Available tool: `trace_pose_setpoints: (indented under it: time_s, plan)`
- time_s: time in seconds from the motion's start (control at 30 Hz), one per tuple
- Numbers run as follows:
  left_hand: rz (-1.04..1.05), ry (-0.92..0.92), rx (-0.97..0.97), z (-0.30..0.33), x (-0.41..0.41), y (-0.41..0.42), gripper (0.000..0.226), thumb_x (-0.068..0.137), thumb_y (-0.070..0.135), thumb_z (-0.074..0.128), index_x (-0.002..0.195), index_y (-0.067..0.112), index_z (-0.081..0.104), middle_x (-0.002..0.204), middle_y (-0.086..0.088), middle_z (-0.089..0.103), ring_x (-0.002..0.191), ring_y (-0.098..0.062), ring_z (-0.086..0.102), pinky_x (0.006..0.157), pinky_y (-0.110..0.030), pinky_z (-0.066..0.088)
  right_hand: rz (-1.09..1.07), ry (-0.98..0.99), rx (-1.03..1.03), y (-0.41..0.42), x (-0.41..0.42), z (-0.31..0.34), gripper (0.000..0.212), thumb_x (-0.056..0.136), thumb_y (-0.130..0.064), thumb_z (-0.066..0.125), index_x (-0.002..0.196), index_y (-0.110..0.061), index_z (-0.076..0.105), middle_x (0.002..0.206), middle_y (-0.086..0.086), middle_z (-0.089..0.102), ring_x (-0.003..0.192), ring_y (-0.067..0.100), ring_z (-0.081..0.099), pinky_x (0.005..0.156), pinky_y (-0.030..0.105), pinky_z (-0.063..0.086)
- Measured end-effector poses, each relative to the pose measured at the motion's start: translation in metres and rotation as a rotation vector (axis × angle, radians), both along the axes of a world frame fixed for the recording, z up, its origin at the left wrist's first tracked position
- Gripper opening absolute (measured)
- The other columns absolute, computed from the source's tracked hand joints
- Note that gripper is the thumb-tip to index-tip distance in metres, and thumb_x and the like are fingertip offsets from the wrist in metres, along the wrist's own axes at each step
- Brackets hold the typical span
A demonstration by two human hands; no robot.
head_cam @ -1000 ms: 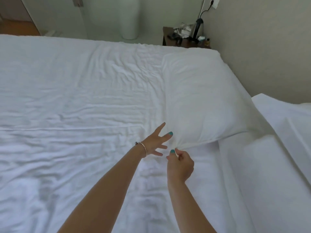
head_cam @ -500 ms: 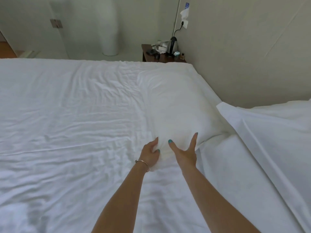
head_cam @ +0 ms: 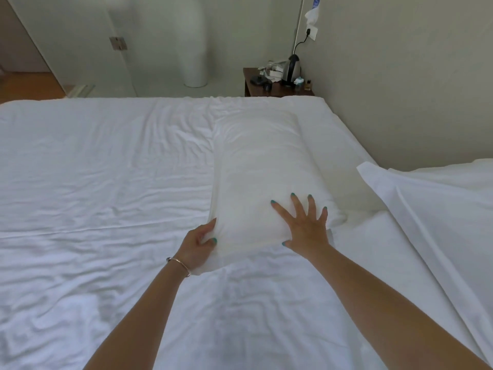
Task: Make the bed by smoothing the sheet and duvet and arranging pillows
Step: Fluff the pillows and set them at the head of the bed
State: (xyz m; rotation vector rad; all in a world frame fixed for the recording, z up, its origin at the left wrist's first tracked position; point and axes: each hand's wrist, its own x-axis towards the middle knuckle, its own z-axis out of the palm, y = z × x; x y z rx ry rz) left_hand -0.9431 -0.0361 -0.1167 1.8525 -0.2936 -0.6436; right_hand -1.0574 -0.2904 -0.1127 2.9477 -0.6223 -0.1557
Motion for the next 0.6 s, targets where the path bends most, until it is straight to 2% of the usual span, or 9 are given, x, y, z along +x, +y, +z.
trace_pose_setpoints:
  time_s: [0.07,0.13,0.2,0.27,0.33,0.4,0.5,0.57,0.6]
  plan:
    - [0.055,0.014,0.031,-0.002,-0.002,0.035,0.051,0.092,-0.007,0.052,0.137,0.017,0.051,0.125,0.003,0.055,0.108,-0.015,0.054,0.091,-0.023,0.042,0.073,0.058,0.052,0.001,0.006,0.003,0.094,0.083,-0.048,0.065,0.149,-0.049,-0.003,0.150,0.007,0.022,0.136,0.034,0.028,0.103,0.050,0.035]
    - [0.092,0.040,0.050,-0.005,-0.006,0.072,0.050,0.091,-0.007,0.053,0.134,0.019,0.053,0.124,0.003,0.056,0.104,-0.014,0.055,0.083,-0.016,0.045,0.238,0.120,0.101,0.018,0.014,0.001,0.065,0.093,-0.034,0.055,0.149,-0.033,0.024,0.128,0.009,0.047,0.113,0.029,0.051,0.086,0.037,0.046]
    - [0.100,0.074,0.064,-0.010,-0.015,0.104,0.050,0.091,-0.008,0.054,0.129,0.024,0.056,0.122,0.002,0.058,0.102,-0.014,0.057,0.073,-0.008,0.047,0.338,0.104,0.197,0.044,0.013,-0.011,0.040,0.094,-0.019,0.051,0.134,-0.020,0.049,0.113,0.009,0.059,0.100,0.028,0.059,0.080,0.033,0.047]
    - [0.088,0.092,0.062,-0.015,-0.027,0.128,0.050,0.089,-0.009,0.055,0.118,0.032,0.060,0.122,0.004,0.060,0.105,-0.015,0.058,0.077,-0.011,0.048,0.238,0.036,0.404,0.061,0.005,-0.023,0.024,0.087,-0.010,0.059,0.109,-0.017,0.066,0.101,0.004,0.067,0.092,0.024,0.062,0.075,0.028,0.047]
    - [0.087,0.096,0.053,-0.020,-0.044,0.149,0.053,0.086,-0.003,0.062,0.113,0.043,0.063,0.123,0.010,0.061,0.111,-0.015,0.059,0.087,-0.020,0.050,0.114,0.012,0.618,0.070,-0.008,-0.020,0.016,0.079,-0.007,0.070,0.091,-0.018,0.072,0.089,-0.002,0.069,0.084,0.018,0.063,0.071,0.024,0.046]
    - [0.128,0.118,0.051,-0.021,-0.071,0.171,0.049,0.080,0.011,0.070,0.110,0.050,0.066,0.122,0.014,0.063,0.111,-0.012,0.061,0.091,-0.029,0.051,0.059,0.036,0.751,0.082,-0.028,-0.008,0.016,0.075,-0.007,0.076,0.082,-0.021,0.072,0.081,-0.007,0.068,0.077,0.014,0.062,0.068,0.021,0.047]
    - [0.235,0.233,0.073,-0.022,-0.129,0.206,0.034,0.077,0.027,0.080,0.105,0.041,0.067,0.114,0.008,0.065,0.098,-0.013,0.065,0.074,-0.026,0.055,0.014,0.086,0.893,0.117,-0.073,0.003,0.019,0.072,-0.004,0.079,0.080,-0.021,0.074,0.074,-0.012,0.066,0.068,0.003,0.060,0.061,0.012,0.044]
    - [0.271,0.309,0.143,-0.025,-0.172,0.228,0.038,0.071,0.038,0.082,0.106,0.036,0.066,0.109,0.000,0.066,0.091,-0.018,0.067,0.065,-0.024,0.054,0.003,0.123,0.939,0.147,-0.111,-0.001,0.019,0.070,-0.004,0.079,0.081,-0.018,0.076,0.072,-0.015,0.065,0.065,0.000,0.059,0.060,0.010,0.043]
    - [0.294,0.343,0.173,-0.024,-0.193,0.238,0.038,0.072,0.036,0.082,0.105,0.033,0.065,0.106,-0.004,0.067,0.085,-0.020,0.067,0.062,-0.024,0.055,0.003,0.134,0.956,0.162,-0.130,-0.005,0.019,0.069,-0.004,0.079,0.080,-0.019,0.076,0.071,-0.015,0.065,0.064,0.000,0.058,0.060,0.010,0.043]
